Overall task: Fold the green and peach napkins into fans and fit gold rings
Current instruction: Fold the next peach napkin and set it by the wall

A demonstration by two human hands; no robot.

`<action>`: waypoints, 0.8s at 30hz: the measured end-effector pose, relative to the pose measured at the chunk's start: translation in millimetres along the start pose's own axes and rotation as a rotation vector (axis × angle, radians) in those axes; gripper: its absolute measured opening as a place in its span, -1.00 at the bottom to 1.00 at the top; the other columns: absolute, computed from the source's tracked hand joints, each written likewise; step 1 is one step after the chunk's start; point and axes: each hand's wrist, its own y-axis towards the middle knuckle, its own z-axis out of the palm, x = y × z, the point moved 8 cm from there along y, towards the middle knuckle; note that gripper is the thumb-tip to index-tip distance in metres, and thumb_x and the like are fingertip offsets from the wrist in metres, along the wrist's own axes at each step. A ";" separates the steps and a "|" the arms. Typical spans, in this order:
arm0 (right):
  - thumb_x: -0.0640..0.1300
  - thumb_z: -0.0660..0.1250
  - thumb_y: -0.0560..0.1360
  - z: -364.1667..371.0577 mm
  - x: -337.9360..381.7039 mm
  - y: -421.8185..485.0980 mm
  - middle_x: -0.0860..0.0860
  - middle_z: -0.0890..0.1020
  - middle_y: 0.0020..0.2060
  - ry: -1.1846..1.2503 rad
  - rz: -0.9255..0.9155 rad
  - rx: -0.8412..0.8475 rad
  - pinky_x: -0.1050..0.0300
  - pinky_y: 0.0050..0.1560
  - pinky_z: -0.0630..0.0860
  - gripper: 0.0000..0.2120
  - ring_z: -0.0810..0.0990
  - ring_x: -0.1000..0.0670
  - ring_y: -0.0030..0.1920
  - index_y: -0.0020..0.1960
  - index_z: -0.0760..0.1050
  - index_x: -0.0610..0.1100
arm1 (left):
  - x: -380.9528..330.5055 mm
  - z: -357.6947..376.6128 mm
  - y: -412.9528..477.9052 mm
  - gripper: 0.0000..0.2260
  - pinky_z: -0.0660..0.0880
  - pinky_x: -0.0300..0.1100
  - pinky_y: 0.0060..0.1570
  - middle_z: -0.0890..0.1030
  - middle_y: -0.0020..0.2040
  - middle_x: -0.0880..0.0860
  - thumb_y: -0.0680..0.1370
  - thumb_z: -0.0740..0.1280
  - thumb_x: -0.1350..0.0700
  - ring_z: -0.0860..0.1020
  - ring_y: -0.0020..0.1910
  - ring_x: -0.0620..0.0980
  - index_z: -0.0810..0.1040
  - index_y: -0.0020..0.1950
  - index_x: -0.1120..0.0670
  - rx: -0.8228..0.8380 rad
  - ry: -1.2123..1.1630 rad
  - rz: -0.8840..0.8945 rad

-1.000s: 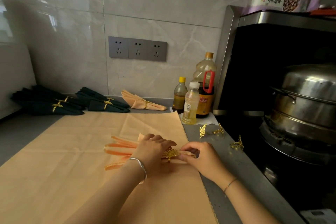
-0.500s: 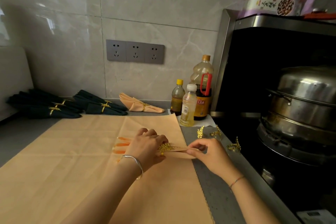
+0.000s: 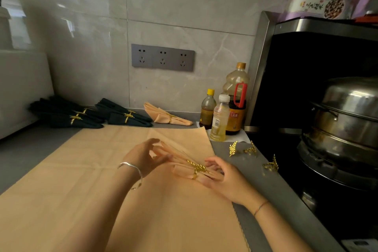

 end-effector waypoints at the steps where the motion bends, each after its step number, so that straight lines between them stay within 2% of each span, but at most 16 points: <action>1: 0.15 0.47 0.33 6.1 3.2 0.1 0.29 0.48 0.07 -0.074 -0.012 0.004 0.31 0.08 0.47 -0.47 0.50 0.22 0.08 0.24 0.38 0.17 | 1.7 9.2 1.1 -0.34 0.52 -0.08 0.11 0.58 0.19 0.07 0.38 0.40 -0.21 0.58 0.05 0.02 0.37 0.39 0.06 0.036 -0.094 -0.025; 4: 0.08 0.47 0.35 9.9 15.0 3.1 0.29 0.47 0.04 -0.196 -0.057 -0.070 0.24 0.09 0.49 -0.49 0.53 0.17 0.07 0.26 0.41 0.12 | -2.6 16.9 4.1 -0.47 0.58 -0.12 -0.07 0.64 -0.05 0.09 0.44 0.36 -0.16 0.62 -0.18 0.00 0.46 0.27 0.15 0.064 -0.287 -0.038; 6: 0.04 0.47 0.37 9.1 17.1 8.3 0.24 0.53 0.02 -0.211 -0.054 -0.099 0.25 0.03 0.50 -0.57 0.55 0.16 0.00 0.21 0.47 0.08 | -5.7 13.4 8.3 -0.58 0.55 -0.19 -0.12 0.61 -0.04 0.08 0.52 0.31 -0.09 0.60 -0.20 -0.01 0.45 0.27 0.12 0.088 -0.261 -0.015; 9: 0.03 0.45 0.40 13.0 18.8 23.9 0.23 0.55 -0.03 -0.200 -0.031 -0.067 0.29 0.00 0.51 -0.60 0.56 0.19 -0.04 0.21 0.49 0.05 | 2.9 -0.9 21.1 -0.58 0.54 -0.10 0.03 0.61 0.01 0.08 0.58 0.15 -0.13 0.60 -0.14 -0.03 0.47 0.29 0.11 0.134 -0.267 0.015; 11: 0.04 0.44 0.42 12.0 24.0 43.7 0.22 0.56 -0.04 -0.172 -0.022 -0.055 0.33 -0.03 0.49 -0.62 0.56 0.18 -0.02 0.21 0.49 0.06 | 23.2 -18.5 34.5 -0.50 0.47 -0.05 0.17 0.59 0.16 0.11 0.57 0.05 -0.19 0.58 0.02 0.02 0.42 0.35 0.09 0.090 -0.297 -0.019; 14: 0.07 0.42 0.43 7.8 30.7 91.9 0.19 0.56 0.01 -0.085 -0.023 -0.038 0.27 0.03 0.49 -0.64 0.54 0.16 0.03 0.20 0.46 0.08 | 66.0 -40.1 61.3 -0.50 0.31 -0.09 0.30 0.39 0.42 0.12 0.62 0.04 -0.14 0.39 0.35 0.09 0.21 0.50 0.06 0.001 -0.072 -0.069; 17: -0.01 0.45 0.42 7.4 27.0 155.7 0.10 0.57 0.03 0.068 -0.018 -0.091 0.18 0.08 0.49 -0.66 0.56 0.08 0.08 0.13 0.42 0.02 | 100.8 -40.6 89.4 -0.46 0.19 -0.05 0.40 0.21 0.52 0.07 0.63 0.03 -0.15 0.22 0.47 0.07 0.02 0.56 0.01 0.012 0.188 -0.094; 20: -0.08 0.45 0.42 18.0 16.3 213.2 0.05 0.57 0.00 0.070 0.003 -0.103 0.18 0.04 0.47 -0.68 0.57 0.01 0.06 0.10 0.42 -0.02 | 125.1 -19.0 109.7 -0.44 -0.01 0.00 0.48 -0.02 0.57 -0.02 0.62 -0.06 -0.21 0.00 0.54 0.03 -0.11 0.56 -0.04 0.097 0.375 -0.141; 22: -0.08 0.46 0.41 30.5 8.0 244.6 0.01 0.58 0.03 0.052 -0.005 -0.075 0.14 0.07 0.48 -0.68 0.57 0.00 0.07 0.12 0.46 -0.03 | 133.6 0.4 117.6 -0.45 -0.09 0.02 0.48 -0.08 0.57 -0.06 0.61 -0.09 -0.23 -0.07 0.54 0.01 -0.10 0.56 -0.08 0.157 0.437 -0.138; 24: -0.08 0.45 0.42 44.0 -3.5 266.2 -0.04 0.55 0.09 -0.015 -0.009 -0.051 0.18 0.07 0.43 -0.66 0.54 -0.03 0.11 0.16 0.50 -0.09 | 135.7 12.4 120.9 -0.47 -0.11 0.04 0.48 -0.05 0.57 -0.10 0.61 -0.11 -0.25 -0.07 0.54 -0.02 -0.01 0.55 -0.12 0.178 0.443 -0.098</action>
